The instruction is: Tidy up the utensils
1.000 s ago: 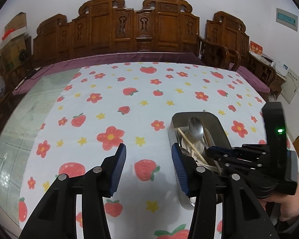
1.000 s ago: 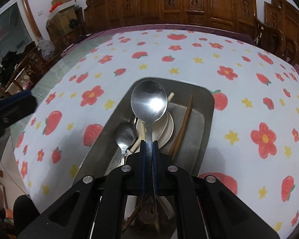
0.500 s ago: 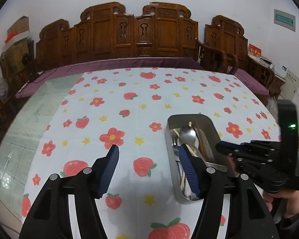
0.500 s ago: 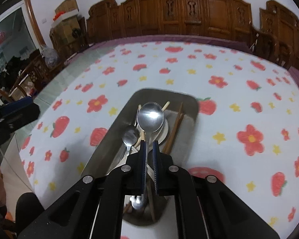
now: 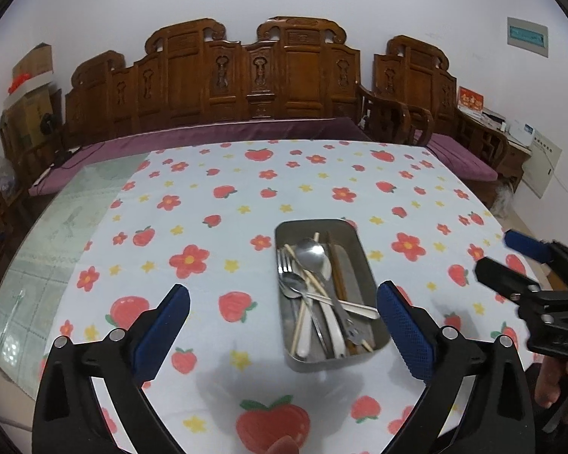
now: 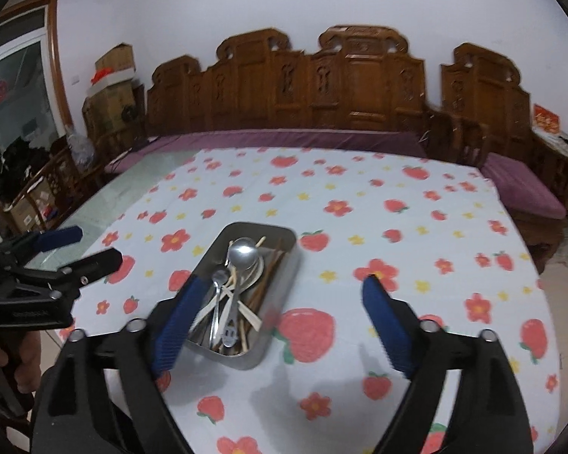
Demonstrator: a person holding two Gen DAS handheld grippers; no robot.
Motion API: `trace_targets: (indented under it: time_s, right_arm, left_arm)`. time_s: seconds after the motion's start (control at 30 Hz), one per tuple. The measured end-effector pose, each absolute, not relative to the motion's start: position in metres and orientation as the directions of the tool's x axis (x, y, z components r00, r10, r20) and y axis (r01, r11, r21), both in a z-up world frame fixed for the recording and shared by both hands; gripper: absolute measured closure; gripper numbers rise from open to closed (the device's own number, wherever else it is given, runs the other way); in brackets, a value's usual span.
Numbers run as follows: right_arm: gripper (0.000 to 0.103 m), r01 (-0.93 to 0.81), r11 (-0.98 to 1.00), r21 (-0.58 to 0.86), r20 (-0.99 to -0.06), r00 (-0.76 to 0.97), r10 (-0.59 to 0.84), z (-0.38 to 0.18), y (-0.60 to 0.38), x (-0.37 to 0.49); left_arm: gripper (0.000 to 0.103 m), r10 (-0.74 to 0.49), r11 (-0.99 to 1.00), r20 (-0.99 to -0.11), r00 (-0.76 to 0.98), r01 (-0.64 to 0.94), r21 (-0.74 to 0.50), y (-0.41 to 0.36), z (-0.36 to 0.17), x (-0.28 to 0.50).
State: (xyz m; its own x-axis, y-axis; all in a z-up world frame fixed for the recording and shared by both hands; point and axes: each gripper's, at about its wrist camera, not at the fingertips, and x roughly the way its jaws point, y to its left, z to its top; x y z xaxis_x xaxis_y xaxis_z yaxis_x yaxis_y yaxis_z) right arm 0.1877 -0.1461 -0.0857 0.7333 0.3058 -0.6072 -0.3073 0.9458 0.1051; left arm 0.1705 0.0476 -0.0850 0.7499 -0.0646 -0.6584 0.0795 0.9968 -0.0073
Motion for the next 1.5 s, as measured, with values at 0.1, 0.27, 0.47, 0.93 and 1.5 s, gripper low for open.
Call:
trace_targets:
  time_s: [0.1, 0.27, 0.47, 0.93, 1.5]
  right_arm:
    - [0.003, -0.282, 0.955, 0.094, -0.582, 0.762, 0.283, -0.074, -0.16, 0.173]
    - [0.003, -0.25, 0.964, 0.096, -0.543, 0.798, 0.261, -0.056, -0.18, 0.149]
    - [0.003, -0.232, 0.969, 0.081, -0.475, 0.846, 0.242, -0.03, -0.196, 0.12]
    - [0.003, -0.2, 0.976, 0.08, -0.352, 0.911, 0.216, 0.011, -0.22, 0.067]
    - [0.003, -0.189, 0.979, 0.077, -0.347, 0.915, 0.204, 0.01, -0.223, 0.064]
  left_arm:
    - [0.008, -0.067, 0.997, -0.648, 0.759, 0.082, -0.006, 0.038, -0.078, 0.159]
    - [0.008, -0.078, 0.996, -0.622, 0.779, 0.085, -0.019, 0.026, -0.062, 0.141]
    - [0.008, -0.071, 0.997, -0.575, 0.815, 0.083, -0.005, 0.012, -0.036, 0.119]
    - [0.008, -0.048, 0.999, -0.452, 0.891, 0.055, 0.001, 0.002, 0.009, 0.072]
    - [0.008, -0.051, 0.998, -0.438, 0.897, 0.063, 0.012, -0.005, 0.013, 0.063]
